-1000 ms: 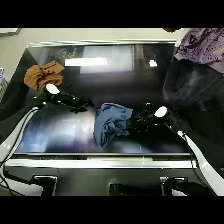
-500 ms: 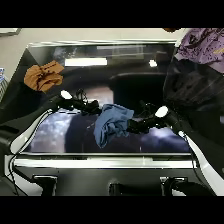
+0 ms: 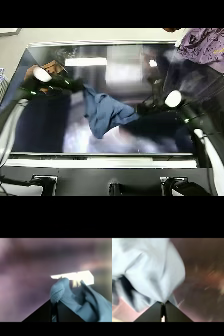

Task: Fold the clothes and pants, and hang the long-sleeved shirts on hangers.

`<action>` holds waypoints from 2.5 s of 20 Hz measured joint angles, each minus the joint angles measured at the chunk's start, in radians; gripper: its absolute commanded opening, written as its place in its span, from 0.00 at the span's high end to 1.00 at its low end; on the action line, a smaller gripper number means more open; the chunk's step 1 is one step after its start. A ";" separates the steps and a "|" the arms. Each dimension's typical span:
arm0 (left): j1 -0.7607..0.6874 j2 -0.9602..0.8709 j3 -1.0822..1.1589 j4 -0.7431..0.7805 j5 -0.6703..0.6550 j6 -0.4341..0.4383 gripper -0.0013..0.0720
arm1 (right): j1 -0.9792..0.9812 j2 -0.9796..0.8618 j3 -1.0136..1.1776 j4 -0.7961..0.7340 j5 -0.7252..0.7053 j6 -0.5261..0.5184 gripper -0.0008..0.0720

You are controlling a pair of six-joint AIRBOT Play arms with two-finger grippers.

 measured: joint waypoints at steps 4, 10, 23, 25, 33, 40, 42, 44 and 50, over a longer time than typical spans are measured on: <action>0.035 0.222 0.159 0.246 -0.031 -0.080 0.97 | 0.000 0.095 0.256 -0.204 0.048 0.042 0.96; 0.047 0.580 0.233 0.545 -0.085 -0.241 0.97 | 0.000 0.278 0.471 -0.360 0.096 0.057 0.96; 0.048 0.584 0.146 0.668 -0.243 -0.349 0.96 | 0.000 0.168 0.512 -0.520 0.047 0.297 0.95; 0.048 0.472 0.084 0.668 -0.245 -0.350 0.96 | 0.000 0.029 0.511 -0.499 0.059 0.338 0.95; 0.060 -0.039 -0.014 0.663 -0.181 -0.351 0.95 | 0.000 -0.465 0.511 -0.363 -0.031 0.393 0.87; 0.161 -0.096 0.060 0.660 -0.233 -0.247 0.23 | -0.045 -0.509 0.530 -0.261 0.046 0.373 0.40; 0.218 -0.051 0.066 0.660 -0.277 -0.194 0.23 | -0.108 -0.466 0.535 -0.210 0.109 0.291 0.40; 0.290 0.018 0.016 0.640 -0.311 -0.165 0.23 | -0.186 -0.409 0.523 -0.168 0.184 0.197 0.40; 0.494 0.237 -0.322 0.549 -0.322 -0.132 0.24 | -0.422 -0.146 0.096 0.116 0.229 -0.052 0.31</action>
